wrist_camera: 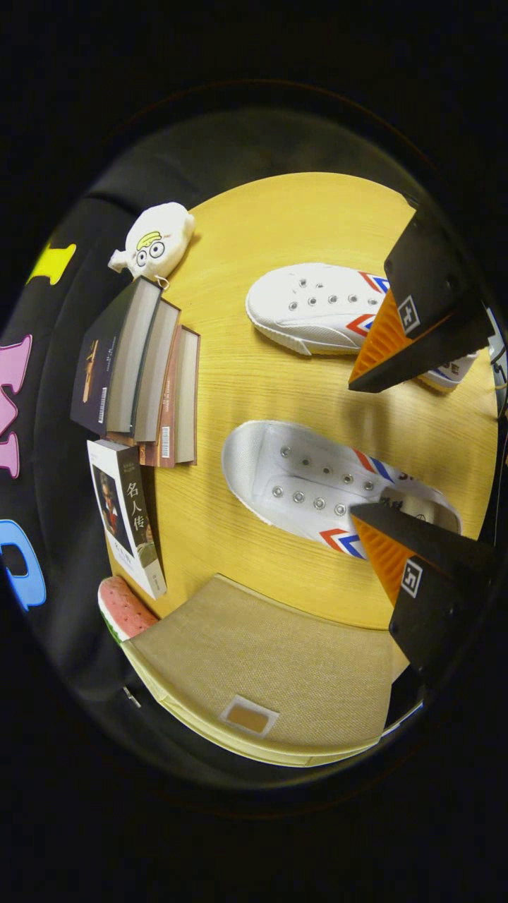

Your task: Open the storage box then place both shoes into the box .Put the left shoe in first, then the right shoe, with the right side of both shoes facing outward in a uniform manner.

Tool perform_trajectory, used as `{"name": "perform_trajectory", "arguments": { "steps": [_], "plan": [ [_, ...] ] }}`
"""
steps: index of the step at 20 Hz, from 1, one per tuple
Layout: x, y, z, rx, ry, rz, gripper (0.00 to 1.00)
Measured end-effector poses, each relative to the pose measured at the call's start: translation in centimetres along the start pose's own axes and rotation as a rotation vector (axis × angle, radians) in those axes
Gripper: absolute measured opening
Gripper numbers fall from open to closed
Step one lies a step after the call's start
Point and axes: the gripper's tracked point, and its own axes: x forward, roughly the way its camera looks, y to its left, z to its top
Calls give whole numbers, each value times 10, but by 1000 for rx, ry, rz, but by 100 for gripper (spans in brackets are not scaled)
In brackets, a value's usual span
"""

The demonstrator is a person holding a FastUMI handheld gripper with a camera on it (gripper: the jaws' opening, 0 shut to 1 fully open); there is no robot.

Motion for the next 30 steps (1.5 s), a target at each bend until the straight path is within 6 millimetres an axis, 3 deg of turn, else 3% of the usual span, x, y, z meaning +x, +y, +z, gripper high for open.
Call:
{"name": "perform_trajectory", "arguments": {
  "steps": [3, 5, 6, 8, 9, 14, 16, 20, 27, 30],
  "plan": [
    [12, 11, -8, 72, 37, 68, 92],
    [13, 22, -8, 150, 59, 135, 71],
    [14, 22, -8, 174, 63, 146, 51],
    [13, 26, -9, 208, 77, 179, 45],
    [13, 26, -8, 226, 81, 182, 34],
    [14, 23, -8, 339, 99, 200, 11],
    [12, 22, -9, 376, 104, 218, 6],
    [4, 26, -4, 430, 102, 253, 6],
    [-31, 33, 13, 496, 50, 305, 6],
    [-59, 38, 23, 502, 25, 333, 6]
  ]
}}
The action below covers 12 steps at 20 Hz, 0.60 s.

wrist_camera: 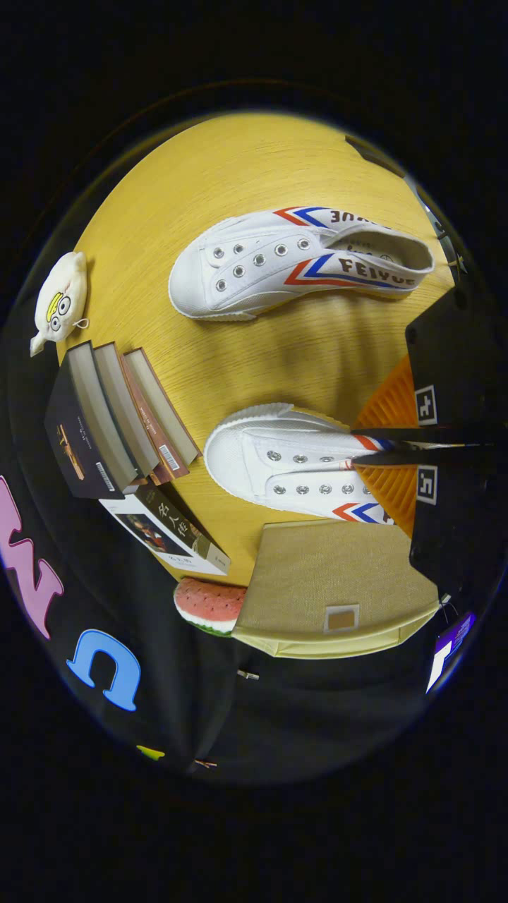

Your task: Open the storage box then place both shoes into the box .Put the left shoe in first, then the right shoe, with the right side of both shoes facing outward in a uniform manner.

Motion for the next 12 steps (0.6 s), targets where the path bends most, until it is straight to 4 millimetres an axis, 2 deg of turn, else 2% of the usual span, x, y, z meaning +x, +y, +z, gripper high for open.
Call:
{"name": "perform_trajectory", "arguments": {
  "steps": [4, 9, 12],
  "plan": [
    [-43, 34, 11, -36, -33, 47, 6],
    [-96, 93, 23, -49, -75, 147, 6],
    [-116, 124, 26, -80, -90, 161, 6]
  ]
}}
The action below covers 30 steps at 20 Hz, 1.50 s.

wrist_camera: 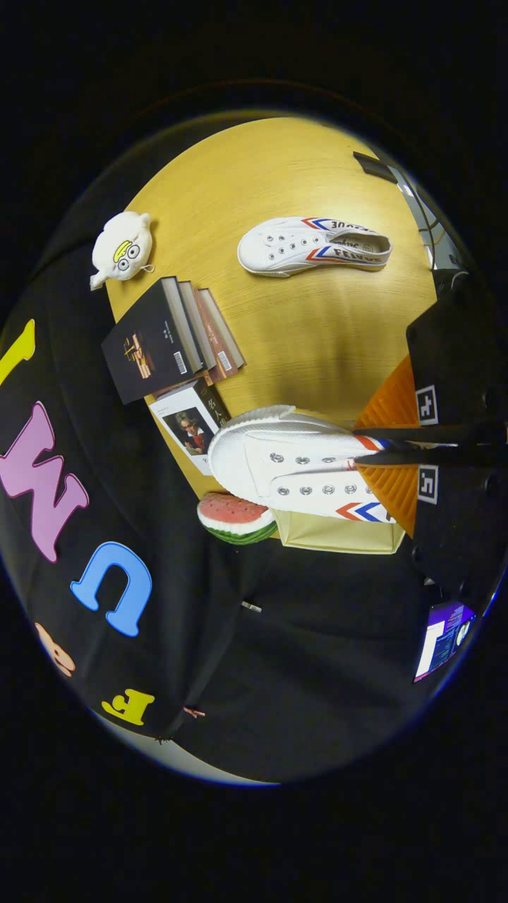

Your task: Open the storage box then place both shoes into the box .Put the left shoe in first, then the right shoe, with the right side of both shoes facing outward in a uniform manner.

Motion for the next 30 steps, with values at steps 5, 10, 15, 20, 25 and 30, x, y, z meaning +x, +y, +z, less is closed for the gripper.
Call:
{"name": "perform_trajectory", "arguments": {
  "steps": [5, 10, 15, 20, 25, 30],
  "plan": [
    [6, 63, 1, -22, -31, 62, 6],
    [48, 115, -21, -25, 14, 91, 6],
    [99, 143, -51, -68, 67, 70, 6],
    [147, 130, -70, -72, 83, -23, 6],
    [171, 121, -79, -81, 115, -66, 6],
    [190, 133, -97, -81, 181, -21, 18]
  ]
}}
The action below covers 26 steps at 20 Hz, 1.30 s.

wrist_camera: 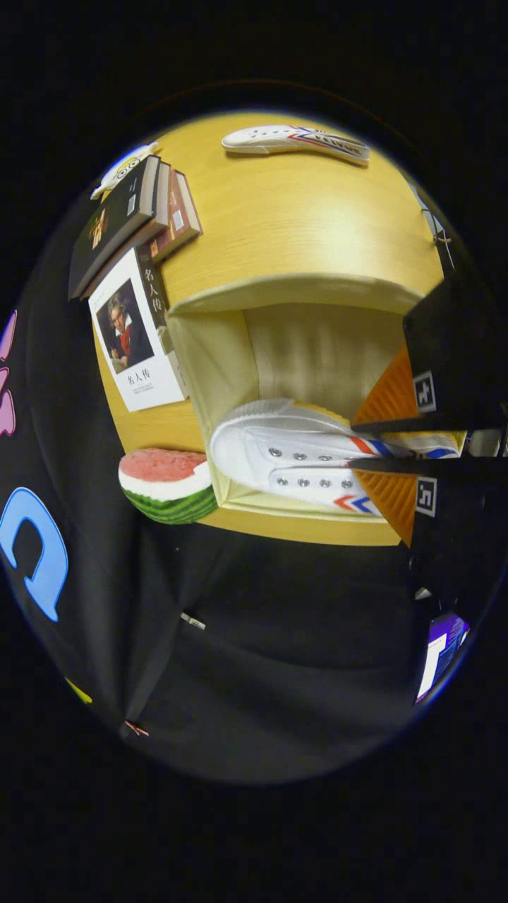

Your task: Open the storage box then place both shoes into the box .Put the left shoe in first, then the right shoe, with the right side of both shoes facing outward in a uniform manner.

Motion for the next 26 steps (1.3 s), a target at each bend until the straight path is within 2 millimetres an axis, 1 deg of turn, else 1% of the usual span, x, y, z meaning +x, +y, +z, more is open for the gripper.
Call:
{"name": "perform_trajectory", "arguments": {
  "steps": [1, 2, 3, 4, 5, 7, 8, 10, 12, 14, 16, 19, 21, 22, 23, 26],
  "plan": [
    [1, 4, 6, 1, -14, 20, 45],
    [-2, 2, 6, -7, -26, 17, 72],
    [-12, 3, 11, -19, -45, 13, 98],
    [-14, 4, 15, -33, -62, 14, 99],
    [-24, 3, 20, -46, -85, 17, 98],
    [-50, 0, 35, -70, -140, 31, 98],
    [-65, 0, 39, -86, -150, 46, 98],
    [-100, -16, 52, -126, -190, 33, 99],
    [-139, -41, 67, -161, -250, -6, 98],
    [-177, -78, 79, -186, -305, -66, 99],
    [-211, -119, 85, -204, -326, -130, 99],
    [-243, -188, 89, -218, -319, -225, 99],
    [-256, -237, 87, -197, -304, -281, 99],
    [-260, -256, 85, -178, -293, -296, 98],
    [-262, -275, 83, -156, -284, -303, 99],
    [-255, -343, 75, -85, -235, -354, 99]
  ]
}}
